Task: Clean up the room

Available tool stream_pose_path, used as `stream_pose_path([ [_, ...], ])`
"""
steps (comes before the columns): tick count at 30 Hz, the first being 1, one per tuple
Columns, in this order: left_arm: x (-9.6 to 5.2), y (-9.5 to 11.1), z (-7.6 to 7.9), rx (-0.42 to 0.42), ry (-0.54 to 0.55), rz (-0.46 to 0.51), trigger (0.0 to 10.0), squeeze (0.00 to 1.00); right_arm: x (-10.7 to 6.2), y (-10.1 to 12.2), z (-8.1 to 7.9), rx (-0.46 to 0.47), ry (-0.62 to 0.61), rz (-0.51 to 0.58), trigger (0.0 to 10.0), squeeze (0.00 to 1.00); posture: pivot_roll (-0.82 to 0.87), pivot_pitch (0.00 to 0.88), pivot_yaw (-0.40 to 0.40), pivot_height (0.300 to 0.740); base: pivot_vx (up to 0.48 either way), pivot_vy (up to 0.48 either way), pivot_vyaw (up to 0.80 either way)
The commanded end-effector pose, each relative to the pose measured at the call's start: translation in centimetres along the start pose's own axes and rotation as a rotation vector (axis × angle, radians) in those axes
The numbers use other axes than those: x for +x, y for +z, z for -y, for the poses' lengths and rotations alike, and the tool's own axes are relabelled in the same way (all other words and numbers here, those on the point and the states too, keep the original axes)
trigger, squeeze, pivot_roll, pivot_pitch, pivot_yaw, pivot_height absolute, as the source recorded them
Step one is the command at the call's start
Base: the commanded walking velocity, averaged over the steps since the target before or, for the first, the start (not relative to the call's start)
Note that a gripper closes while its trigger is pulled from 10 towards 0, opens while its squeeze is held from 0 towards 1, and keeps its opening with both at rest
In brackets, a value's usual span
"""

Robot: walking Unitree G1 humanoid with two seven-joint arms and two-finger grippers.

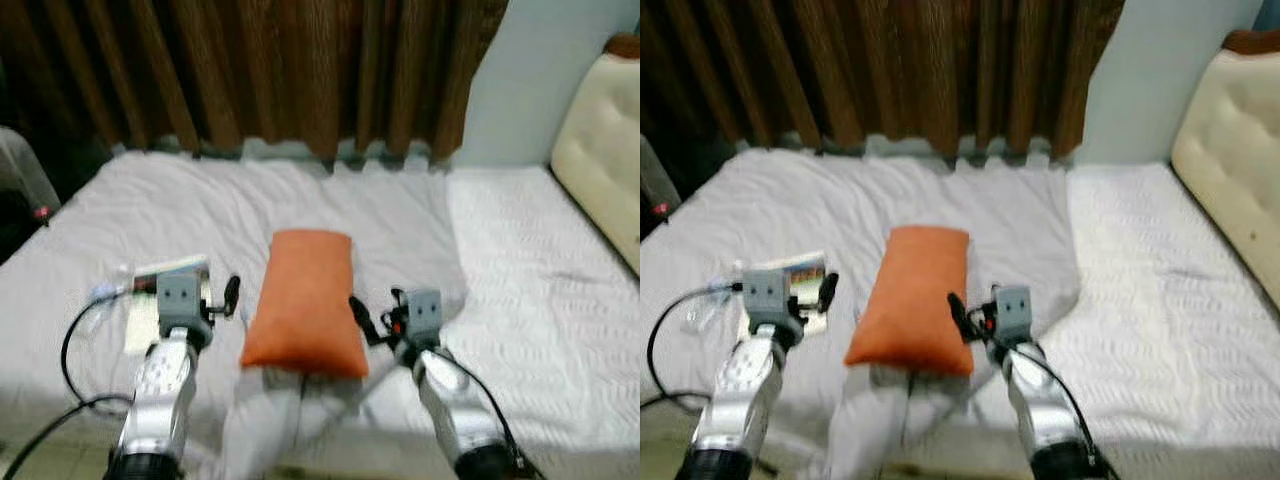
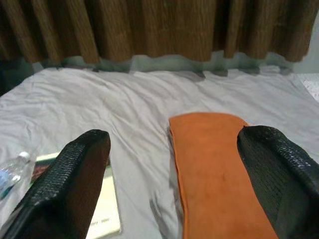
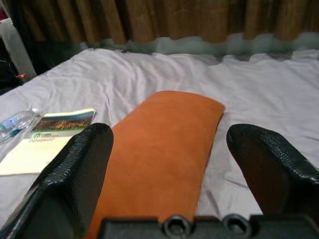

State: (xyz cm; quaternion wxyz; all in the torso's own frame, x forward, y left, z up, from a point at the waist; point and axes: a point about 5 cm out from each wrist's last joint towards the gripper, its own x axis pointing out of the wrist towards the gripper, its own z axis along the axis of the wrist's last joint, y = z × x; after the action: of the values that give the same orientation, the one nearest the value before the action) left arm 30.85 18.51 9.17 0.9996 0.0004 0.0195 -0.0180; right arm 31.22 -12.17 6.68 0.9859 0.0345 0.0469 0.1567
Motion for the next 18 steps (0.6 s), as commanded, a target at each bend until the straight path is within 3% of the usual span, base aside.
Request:
stream_pose_path([
  [1,0.3,0.3,0.8,-0.005,-0.023,0.008,10.0,0.0,-0.1,0.2,0.7,-0.01,-0.016,0.0,10.0,0.0,0.03,0.0,0.03,0.74,0.48,0.0,0.0],
  [13,0.5,-0.1,-0.1,-0.008,-0.007,-0.011,10.0,0.0,0.2,0.1,0.7,-0.018,0.005,-0.019,10.0,0.0,0.03,0.0,0.024,0.74,0.48,0.0,0.0],
  [17,1.5,-0.6,-0.3,-0.008,-0.035,-0.048,10.0,0.0,0.4,-0.3,1.3,0.046,-0.02,-0.051,10.0,0.0,0.05,0.0,0.015,0.74,0.48,0.0,0.0],
  [18,2.1,-1.0,-0.5,-0.053,-0.034,-0.087,10.0,0.0,0.5,-0.7,1.5,0.089,-0.028,-0.074,10.0,0.0,0.05,0.025,0.014,0.74,0.48,0.0,0.0],
])
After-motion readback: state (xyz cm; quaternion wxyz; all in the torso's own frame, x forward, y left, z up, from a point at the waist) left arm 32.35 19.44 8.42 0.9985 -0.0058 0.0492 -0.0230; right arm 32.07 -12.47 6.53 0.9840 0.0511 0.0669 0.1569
